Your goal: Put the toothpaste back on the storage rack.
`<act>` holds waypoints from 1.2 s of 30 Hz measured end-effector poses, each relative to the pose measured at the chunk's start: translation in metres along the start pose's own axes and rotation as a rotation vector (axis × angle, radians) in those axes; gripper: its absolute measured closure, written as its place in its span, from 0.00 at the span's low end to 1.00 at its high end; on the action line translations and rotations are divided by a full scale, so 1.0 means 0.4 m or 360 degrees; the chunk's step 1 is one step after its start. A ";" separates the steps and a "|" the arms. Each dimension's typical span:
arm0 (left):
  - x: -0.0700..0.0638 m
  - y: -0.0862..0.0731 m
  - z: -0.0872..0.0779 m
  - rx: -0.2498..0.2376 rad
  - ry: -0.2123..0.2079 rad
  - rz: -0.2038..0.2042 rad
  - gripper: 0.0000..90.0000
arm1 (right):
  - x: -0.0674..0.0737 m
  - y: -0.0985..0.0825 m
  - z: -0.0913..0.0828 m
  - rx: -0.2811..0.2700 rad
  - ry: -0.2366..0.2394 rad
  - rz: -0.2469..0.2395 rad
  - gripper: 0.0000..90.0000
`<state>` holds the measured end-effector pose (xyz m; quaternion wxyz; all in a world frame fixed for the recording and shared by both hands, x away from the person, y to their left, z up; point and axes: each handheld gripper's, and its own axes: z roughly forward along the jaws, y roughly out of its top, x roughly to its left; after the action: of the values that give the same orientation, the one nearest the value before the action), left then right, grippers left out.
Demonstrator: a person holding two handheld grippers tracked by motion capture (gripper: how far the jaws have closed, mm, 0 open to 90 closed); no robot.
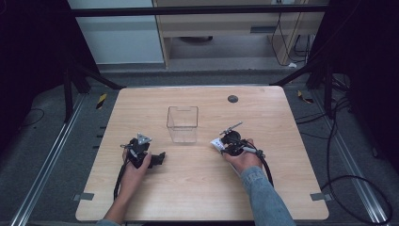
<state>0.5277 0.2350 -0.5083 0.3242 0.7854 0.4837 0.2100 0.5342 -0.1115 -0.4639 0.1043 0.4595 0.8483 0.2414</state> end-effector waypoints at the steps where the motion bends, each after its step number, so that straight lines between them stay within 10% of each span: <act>1: 0.000 0.000 0.000 0.0000 0.0000 0.0000 0.00 | 0.000 0.001 -0.006 -0.0013 0.0002 0.0020 0.88; 22: 0.000 0.000 0.000 0.0001 0.0000 0.0001 0.00 | -0.037 0.036 -0.172 -0.0340 -0.0023 0.0061 0.88; 36: -0.001 -0.001 -0.001 0.0002 0.0003 0.0003 0.00 | -0.015 0.075 -0.210 -0.0506 0.0037 0.0065 0.89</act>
<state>0.5270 0.2350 -0.5082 0.3230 0.7858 0.4835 0.2107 0.5258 -0.1291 -0.3765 0.1610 0.4516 0.7911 0.3799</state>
